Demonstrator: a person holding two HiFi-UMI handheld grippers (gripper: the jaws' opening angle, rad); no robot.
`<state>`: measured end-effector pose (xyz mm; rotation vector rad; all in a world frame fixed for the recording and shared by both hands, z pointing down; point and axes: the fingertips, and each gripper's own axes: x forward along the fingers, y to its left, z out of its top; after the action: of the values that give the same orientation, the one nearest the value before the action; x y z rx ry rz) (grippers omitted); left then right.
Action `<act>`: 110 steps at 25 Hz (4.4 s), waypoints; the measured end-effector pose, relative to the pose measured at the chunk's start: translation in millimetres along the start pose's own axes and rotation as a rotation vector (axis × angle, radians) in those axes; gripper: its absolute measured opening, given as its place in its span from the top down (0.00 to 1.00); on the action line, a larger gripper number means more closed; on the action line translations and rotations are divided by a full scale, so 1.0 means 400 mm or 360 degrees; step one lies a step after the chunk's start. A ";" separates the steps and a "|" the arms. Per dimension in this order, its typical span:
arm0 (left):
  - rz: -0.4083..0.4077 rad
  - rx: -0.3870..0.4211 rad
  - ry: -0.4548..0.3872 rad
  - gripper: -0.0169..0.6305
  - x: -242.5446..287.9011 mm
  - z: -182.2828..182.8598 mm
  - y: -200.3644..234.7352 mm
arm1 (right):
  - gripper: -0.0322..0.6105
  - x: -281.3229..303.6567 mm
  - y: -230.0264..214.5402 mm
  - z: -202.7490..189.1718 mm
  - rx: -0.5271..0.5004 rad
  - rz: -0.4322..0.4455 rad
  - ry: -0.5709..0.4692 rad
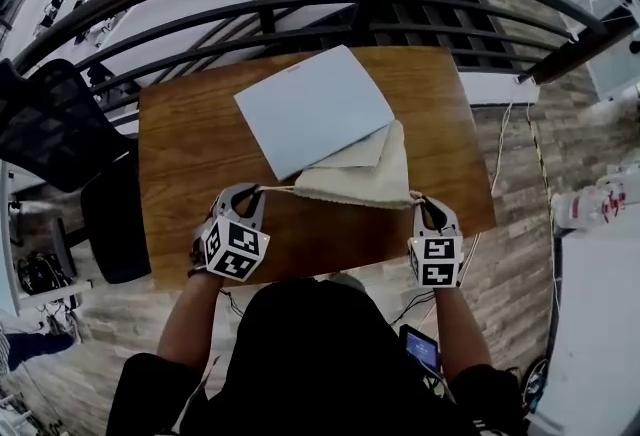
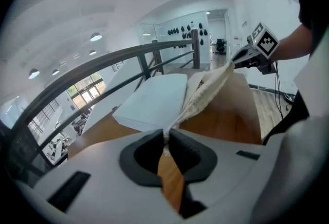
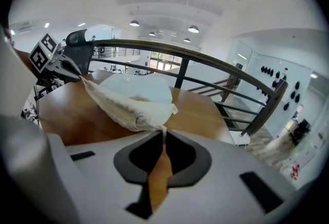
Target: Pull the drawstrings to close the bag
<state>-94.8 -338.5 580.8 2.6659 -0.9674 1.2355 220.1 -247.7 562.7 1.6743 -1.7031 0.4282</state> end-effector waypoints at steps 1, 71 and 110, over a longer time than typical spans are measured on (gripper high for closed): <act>0.0037 -0.0010 -0.0014 0.91 -0.005 0.010 0.014 | 0.93 0.005 -0.012 0.016 -0.0005 0.0004 -0.0023; 0.0784 -0.0753 0.0053 0.92 -0.124 -0.054 0.143 | 0.95 0.161 -0.318 0.081 0.0263 -0.0035 -0.0118; 0.0181 -0.0641 0.0047 0.49 -0.014 -0.062 -0.030 | 0.86 0.151 -0.185 0.103 0.0381 0.0360 -0.0201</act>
<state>-107.7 -318.7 596.3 2.3035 -1.2276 0.9677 286.2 -328.0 557.2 1.7109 -2.0109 0.6674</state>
